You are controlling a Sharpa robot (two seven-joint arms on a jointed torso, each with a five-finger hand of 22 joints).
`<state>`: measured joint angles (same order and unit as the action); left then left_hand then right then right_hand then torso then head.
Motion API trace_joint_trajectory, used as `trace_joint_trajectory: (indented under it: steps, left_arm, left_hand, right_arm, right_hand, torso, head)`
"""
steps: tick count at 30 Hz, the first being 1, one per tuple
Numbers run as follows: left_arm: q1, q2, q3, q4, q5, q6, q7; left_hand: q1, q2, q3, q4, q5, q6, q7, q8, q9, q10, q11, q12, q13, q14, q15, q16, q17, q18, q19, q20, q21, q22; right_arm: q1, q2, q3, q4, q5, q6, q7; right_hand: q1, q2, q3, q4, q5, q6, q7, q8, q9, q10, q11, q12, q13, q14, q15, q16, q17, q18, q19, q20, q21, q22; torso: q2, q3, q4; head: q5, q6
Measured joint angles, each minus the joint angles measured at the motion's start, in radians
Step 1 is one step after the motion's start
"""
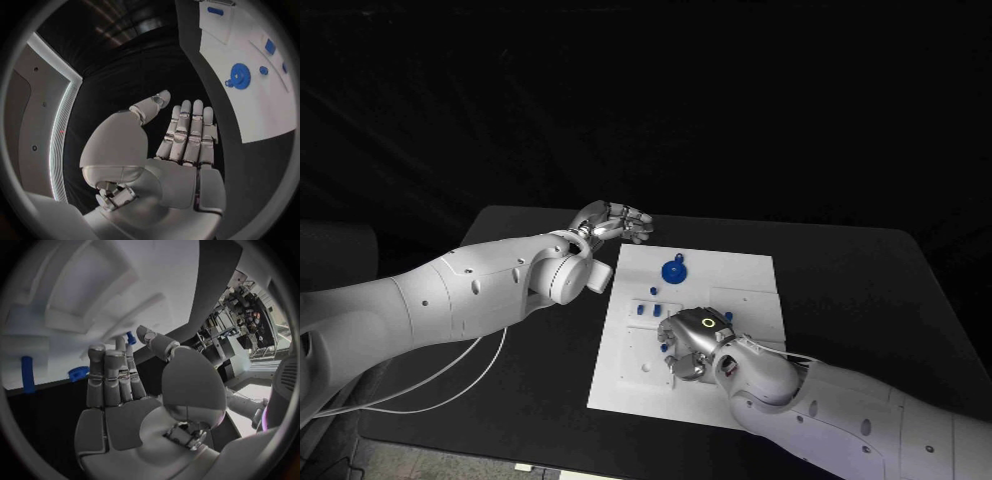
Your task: Assemble the parts on the task board
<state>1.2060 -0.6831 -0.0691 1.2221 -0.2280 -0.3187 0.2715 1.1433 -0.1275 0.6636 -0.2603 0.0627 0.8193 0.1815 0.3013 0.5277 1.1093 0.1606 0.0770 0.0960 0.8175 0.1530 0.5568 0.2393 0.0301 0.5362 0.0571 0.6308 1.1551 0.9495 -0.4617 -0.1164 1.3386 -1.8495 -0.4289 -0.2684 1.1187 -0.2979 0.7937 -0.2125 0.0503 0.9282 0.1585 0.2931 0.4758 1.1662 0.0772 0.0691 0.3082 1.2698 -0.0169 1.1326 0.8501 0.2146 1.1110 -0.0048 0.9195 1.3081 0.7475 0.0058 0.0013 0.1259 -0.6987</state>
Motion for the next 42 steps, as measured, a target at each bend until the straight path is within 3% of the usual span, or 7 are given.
trace_joint_trajectory:
  steps: [5,11,15,17,24,33,42]
  left_arm:
    - [0.000,-0.003,0.000,-0.003,0.000,0.001,0.000]
    - [0.000,-0.006,0.000,-0.012,0.000,0.001,0.000]
    - [0.000,-0.007,0.000,-0.016,0.000,0.002,0.000]
    - [0.000,-0.007,0.000,-0.017,0.000,0.003,0.000]
    - [0.000,-0.004,0.000,-0.022,0.000,0.005,0.000]
    - [0.000,-0.001,0.000,-0.022,0.000,0.008,0.000]
    - [0.000,-0.004,0.000,-0.022,0.000,0.010,0.001]
  left_hand:
    - [0.000,0.000,0.000,0.000,0.000,0.000,0.000,0.000,0.000,0.000,0.000,0.000,0.000,0.000,0.000,0.000,0.001,0.000,0.000,0.000,0.000,0.000]
    - [0.000,0.000,0.000,0.000,0.000,0.000,0.000,0.000,0.000,0.000,0.000,0.000,-0.001,0.000,0.000,0.000,0.002,0.000,0.000,0.000,0.000,0.000]
    - [0.000,0.000,0.000,0.000,0.000,0.000,0.000,0.000,0.000,0.000,0.000,0.000,-0.001,0.000,0.000,0.000,0.002,0.000,0.000,0.000,0.000,0.001]
    - [0.000,0.000,0.000,0.000,0.000,0.000,0.000,0.000,0.000,0.000,0.000,0.000,-0.001,0.000,0.000,0.000,0.002,0.000,0.000,0.000,0.000,0.001]
    - [0.000,0.000,0.000,0.000,0.000,0.000,0.000,0.000,-0.001,0.000,0.000,0.000,-0.001,0.000,0.000,0.000,0.003,0.000,0.000,0.000,0.000,0.001]
    - [0.000,0.000,-0.005,0.000,0.000,0.000,0.000,0.000,-0.001,0.000,0.000,0.000,-0.002,0.004,0.004,-0.004,0.005,0.000,0.000,0.000,0.000,0.002]
    - [0.000,0.000,-0.008,0.002,0.000,0.000,0.000,0.000,-0.001,-0.004,0.004,0.000,-0.003,0.004,0.004,-0.004,0.005,0.000,0.000,0.000,0.000,0.003]
  right_arm:
    - [0.017,-0.051,0.014,0.054,0.022,-0.020,0.005]
    - [0.038,-0.120,0.059,0.134,0.055,-0.045,0.018]
    - [0.053,-0.175,0.112,0.172,0.086,-0.049,0.027]
    - [0.064,-0.198,0.126,0.173,0.111,-0.050,0.030]
    - [0.111,-0.242,0.130,0.118,0.135,-0.010,0.031]
    - [0.110,-0.218,0.122,0.056,0.134,0.094,0.032]
    - [0.110,-0.210,0.105,0.015,0.121,0.148,0.033]
  right_hand:
    - [-0.014,-0.001,-0.034,-0.014,0.002,-0.005,0.004,-0.003,-0.003,-0.009,0.009,0.000,-0.002,0.000,0.000,0.000,-0.002,-0.006,0.000,0.000,-0.004,0.000]
    - [-0.016,0.001,-0.041,-0.021,0.006,-0.008,0.004,-0.004,-0.003,-0.021,0.021,0.000,-0.005,0.000,0.000,0.000,-0.002,-0.009,-0.001,0.002,-0.006,0.000]
    - [-0.016,0.001,-0.044,-0.019,0.012,-0.010,0.003,-0.004,-0.003,-0.007,0.012,0.012,-0.005,0.005,-0.005,0.004,-0.004,-0.009,0.004,0.000,-0.006,0.000]
    - [-0.016,0.001,-0.044,-0.019,0.013,-0.009,0.003,-0.004,-0.003,0.001,0.010,0.014,-0.006,0.006,-0.006,0.007,-0.005,-0.009,0.008,-0.004,-0.006,0.000]
    - [0.004,-0.002,-0.076,-0.056,0.016,-0.025,0.007,-0.009,-0.009,-0.023,0.022,0.001,-0.020,0.009,-0.002,0.013,-0.004,-0.011,0.015,-0.008,-0.006,0.000]
    - [-0.024,0.000,-0.149,-0.069,0.011,-0.077,-0.026,-0.023,-0.018,-0.080,0.044,-0.004,-0.047,-0.014,0.021,0.017,-0.002,-0.011,-0.009,0.002,-0.016,0.000]
    - [-0.027,-0.003,-0.148,-0.059,0.004,-0.077,-0.027,-0.023,-0.019,-0.080,0.044,0.003,-0.050,-0.014,0.021,0.023,-0.002,-0.010,-0.012,0.005,-0.016,0.000]
  torso:
    - [0.000,-0.0001,-0.0006]
    - [-0.001,0.0001,-0.0023]
    - [-0.001,0.0006,-0.0028]
    - [-0.002,0.0006,-0.0032]
    - [-0.004,0.0018,-0.0058]
    - [-0.005,0.0023,-0.0074]
    - [-0.004,0.0012,-0.0045]
  head:
    - [-0.001,0.003]
    - [-0.007,0.011]
    - [-0.015,0.018]
    - [-0.017,0.022]
    - [-0.024,0.029]
    - [-0.023,0.032]
    - [-0.027,0.029]
